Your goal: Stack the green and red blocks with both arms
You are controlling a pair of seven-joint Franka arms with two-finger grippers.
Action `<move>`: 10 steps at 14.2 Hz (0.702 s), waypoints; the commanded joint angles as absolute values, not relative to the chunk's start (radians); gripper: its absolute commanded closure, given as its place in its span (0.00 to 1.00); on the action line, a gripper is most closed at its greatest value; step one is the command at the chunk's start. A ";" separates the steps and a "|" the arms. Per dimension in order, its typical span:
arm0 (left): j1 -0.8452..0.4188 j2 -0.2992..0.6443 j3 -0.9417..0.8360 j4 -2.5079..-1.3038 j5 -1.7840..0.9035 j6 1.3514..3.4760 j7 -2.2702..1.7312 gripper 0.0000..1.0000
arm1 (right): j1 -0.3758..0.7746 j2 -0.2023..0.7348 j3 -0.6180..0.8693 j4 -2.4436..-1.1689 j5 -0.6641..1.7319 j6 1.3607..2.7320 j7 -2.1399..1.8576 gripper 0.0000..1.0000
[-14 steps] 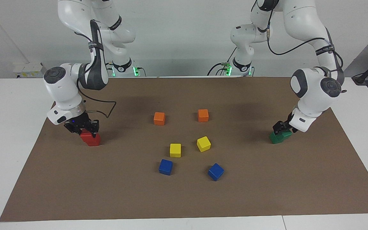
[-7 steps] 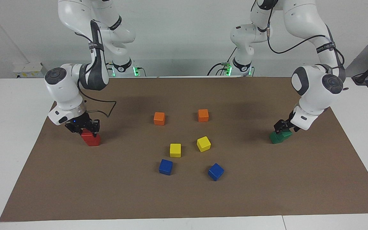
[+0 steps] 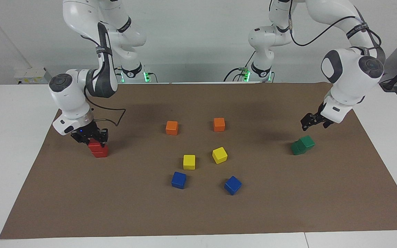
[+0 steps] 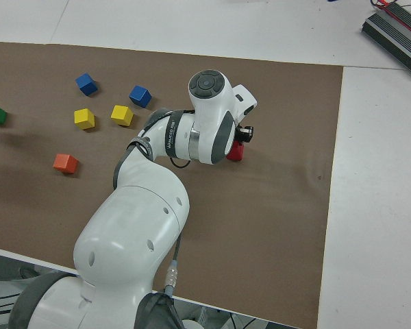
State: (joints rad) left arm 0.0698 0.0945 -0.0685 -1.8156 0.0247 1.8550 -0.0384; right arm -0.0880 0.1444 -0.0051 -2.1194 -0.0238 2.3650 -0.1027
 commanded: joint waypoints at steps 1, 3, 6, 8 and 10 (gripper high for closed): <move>0.074 -0.003 -0.069 -1.832 0.014 1.763 -0.023 0.00 | -0.107 0.127 0.000 -2.143 -0.028 2.395 -0.147 1.00; 0.074 -0.020 -0.069 -1.838 0.014 1.732 -0.020 0.00 | -0.107 0.127 0.000 -2.143 -0.028 2.395 -0.147 1.00; 0.055 -0.021 -0.069 -1.839 0.014 1.717 -0.020 0.00 | -0.107 0.129 0.000 -2.143 -0.028 2.395 -0.147 1.00; 0.040 -0.032 -0.069 -1.841 0.014 1.703 -0.021 0.00 | -0.107 0.129 0.002 -2.143 -0.028 2.395 -0.146 1.00; 0.031 -0.032 -0.069 -1.847 0.014 1.710 -0.020 0.00 | -0.107 0.129 0.002 -2.143 -0.028 2.395 -0.146 1.00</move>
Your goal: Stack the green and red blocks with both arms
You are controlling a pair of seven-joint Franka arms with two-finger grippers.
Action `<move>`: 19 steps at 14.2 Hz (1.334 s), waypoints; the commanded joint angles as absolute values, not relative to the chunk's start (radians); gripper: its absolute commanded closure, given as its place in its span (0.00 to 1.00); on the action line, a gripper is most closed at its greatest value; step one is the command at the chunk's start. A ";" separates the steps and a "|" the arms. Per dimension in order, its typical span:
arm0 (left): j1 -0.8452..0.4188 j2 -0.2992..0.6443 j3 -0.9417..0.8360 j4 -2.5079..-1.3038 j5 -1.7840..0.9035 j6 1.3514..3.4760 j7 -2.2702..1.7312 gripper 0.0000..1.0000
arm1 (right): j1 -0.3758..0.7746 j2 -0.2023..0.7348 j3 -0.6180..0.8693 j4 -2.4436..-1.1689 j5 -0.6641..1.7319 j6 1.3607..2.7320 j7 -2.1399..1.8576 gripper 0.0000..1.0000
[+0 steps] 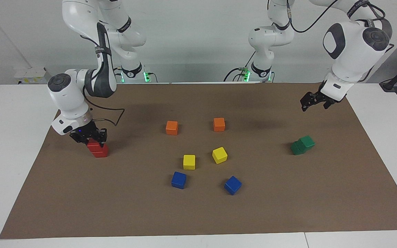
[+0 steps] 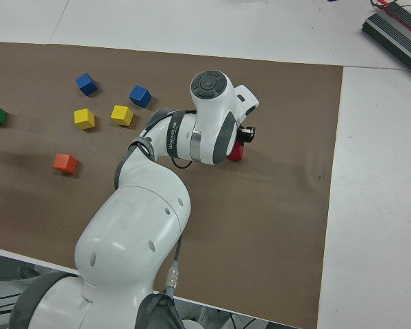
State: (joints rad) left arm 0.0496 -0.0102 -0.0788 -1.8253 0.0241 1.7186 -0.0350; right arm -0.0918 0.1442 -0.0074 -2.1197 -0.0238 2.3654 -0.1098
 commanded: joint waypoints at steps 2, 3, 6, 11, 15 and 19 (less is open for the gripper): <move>-0.003 -0.029 -0.042 -1.839 0.014 1.710 -0.021 0.00 | -0.107 0.129 0.002 -2.141 -0.028 2.396 -0.146 1.00; -0.035 -0.028 -0.013 -1.833 0.012 1.710 -0.021 0.00 | -0.107 0.129 0.000 -2.141 -0.028 2.396 -0.146 1.00; -0.054 -0.015 0.002 -1.795 0.011 1.697 -0.025 0.00 | -0.106 0.129 0.002 -2.141 -0.028 2.398 -0.146 1.00; -0.074 -0.009 0.003 -1.779 0.009 1.694 -0.026 0.00 | -0.103 0.130 0.002 -2.138 -0.028 2.398 -0.143 1.00; -0.072 -0.017 0.003 -1.792 0.009 1.704 -0.023 0.00 | -0.101 0.132 0.002 -2.138 -0.028 2.398 -0.140 0.42; -0.072 -0.015 0.002 -1.787 0.011 1.704 -0.028 0.00 | -0.101 0.132 0.000 -2.137 -0.028 2.399 -0.140 0.34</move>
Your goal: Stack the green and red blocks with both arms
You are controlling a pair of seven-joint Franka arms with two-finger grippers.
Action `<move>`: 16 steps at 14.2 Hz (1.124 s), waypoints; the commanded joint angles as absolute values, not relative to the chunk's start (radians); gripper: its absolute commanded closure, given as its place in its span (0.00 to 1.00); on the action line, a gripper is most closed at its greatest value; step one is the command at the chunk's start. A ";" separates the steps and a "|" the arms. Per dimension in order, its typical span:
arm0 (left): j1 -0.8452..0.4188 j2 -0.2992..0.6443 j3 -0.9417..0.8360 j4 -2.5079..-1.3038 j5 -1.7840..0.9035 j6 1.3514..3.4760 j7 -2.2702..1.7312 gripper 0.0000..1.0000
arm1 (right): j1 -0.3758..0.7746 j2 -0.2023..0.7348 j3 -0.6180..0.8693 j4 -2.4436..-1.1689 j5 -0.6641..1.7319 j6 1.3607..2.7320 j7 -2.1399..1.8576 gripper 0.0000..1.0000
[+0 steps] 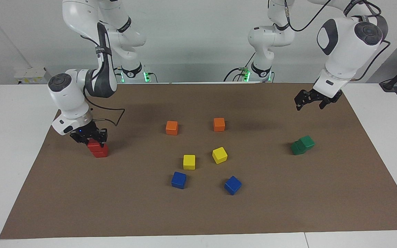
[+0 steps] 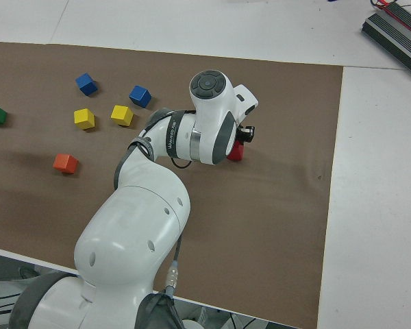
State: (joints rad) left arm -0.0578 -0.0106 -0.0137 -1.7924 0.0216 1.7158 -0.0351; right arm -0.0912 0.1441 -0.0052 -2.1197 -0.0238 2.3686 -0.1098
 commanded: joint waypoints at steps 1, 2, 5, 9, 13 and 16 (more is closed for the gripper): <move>-0.071 -0.015 0.002 -1.789 0.009 1.707 -0.028 0.00 | -0.101 0.132 0.002 -2.137 -0.028 2.399 -0.140 0.32; -0.068 -0.015 0.002 -1.778 0.009 1.707 -0.026 0.00 | -0.101 0.132 0.002 -2.137 -0.028 2.399 -0.140 0.28; -0.069 -0.018 -0.001 -1.738 0.009 1.681 -0.034 0.00 | -0.103 0.132 0.000 -2.137 -0.028 2.399 -0.140 0.23; -0.074 -0.028 -0.002 -1.738 0.009 1.672 -0.032 0.00 | -0.106 0.135 0.002 -2.132 -0.028 2.398 -0.140 0.21; -0.072 -0.023 -0.002 -1.704 0.011 1.655 -0.032 0.00 | -0.107 0.137 0.000 -2.128 -0.028 2.398 -0.138 0.21; -0.074 -0.014 -0.008 -1.664 0.011 1.623 -0.034 0.00 | -0.106 0.155 0.002 -2.070 -0.012 2.381 -0.137 0.13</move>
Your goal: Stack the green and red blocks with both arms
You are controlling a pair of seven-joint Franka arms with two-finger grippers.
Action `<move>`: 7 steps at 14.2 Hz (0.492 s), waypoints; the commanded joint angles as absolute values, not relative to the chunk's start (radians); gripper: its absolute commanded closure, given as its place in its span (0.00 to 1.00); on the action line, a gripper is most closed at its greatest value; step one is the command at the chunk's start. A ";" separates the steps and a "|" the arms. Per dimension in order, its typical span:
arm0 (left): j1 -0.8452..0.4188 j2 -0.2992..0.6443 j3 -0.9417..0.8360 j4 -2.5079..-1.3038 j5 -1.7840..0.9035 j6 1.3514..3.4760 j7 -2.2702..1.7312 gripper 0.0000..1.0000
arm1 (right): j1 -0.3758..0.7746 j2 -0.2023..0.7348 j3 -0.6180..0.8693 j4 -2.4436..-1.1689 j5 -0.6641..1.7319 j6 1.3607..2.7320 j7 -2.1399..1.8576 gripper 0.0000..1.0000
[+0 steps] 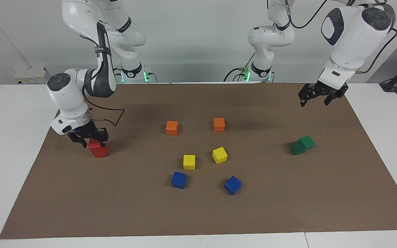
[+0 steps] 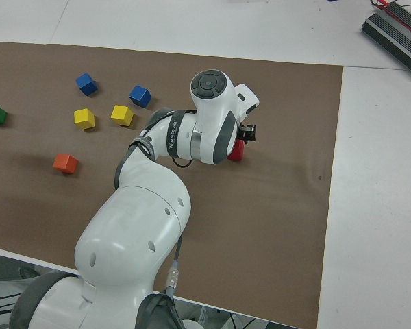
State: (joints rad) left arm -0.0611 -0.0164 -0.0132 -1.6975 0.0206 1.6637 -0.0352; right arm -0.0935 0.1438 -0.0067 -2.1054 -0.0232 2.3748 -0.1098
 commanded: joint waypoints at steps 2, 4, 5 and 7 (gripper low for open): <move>-0.075 -0.018 -0.011 -1.675 0.009 1.631 -0.028 0.00 | -0.095 0.152 0.005 -2.043 -0.011 2.375 -0.124 0.08; -0.074 -0.021 -0.011 -1.675 0.011 1.640 -0.031 0.00 | -0.089 0.144 0.020 -2.011 -0.011 2.350 -0.094 0.03; -0.072 -0.023 -0.011 -1.677 0.011 1.641 -0.031 0.00 | -0.083 0.141 0.028 -1.984 -0.011 2.336 -0.086 0.03; -0.066 -0.026 -0.011 -1.683 0.011 1.638 -0.032 0.00 | -0.072 0.127 0.026 -1.924 -0.011 2.292 -0.087 0.02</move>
State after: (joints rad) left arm -0.0632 -0.0164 -0.0186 -1.6829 0.0204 1.6519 -0.0352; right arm -0.0767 0.1393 0.0220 -1.9837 -0.0207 2.3484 -0.1003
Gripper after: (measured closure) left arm 0.000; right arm 0.000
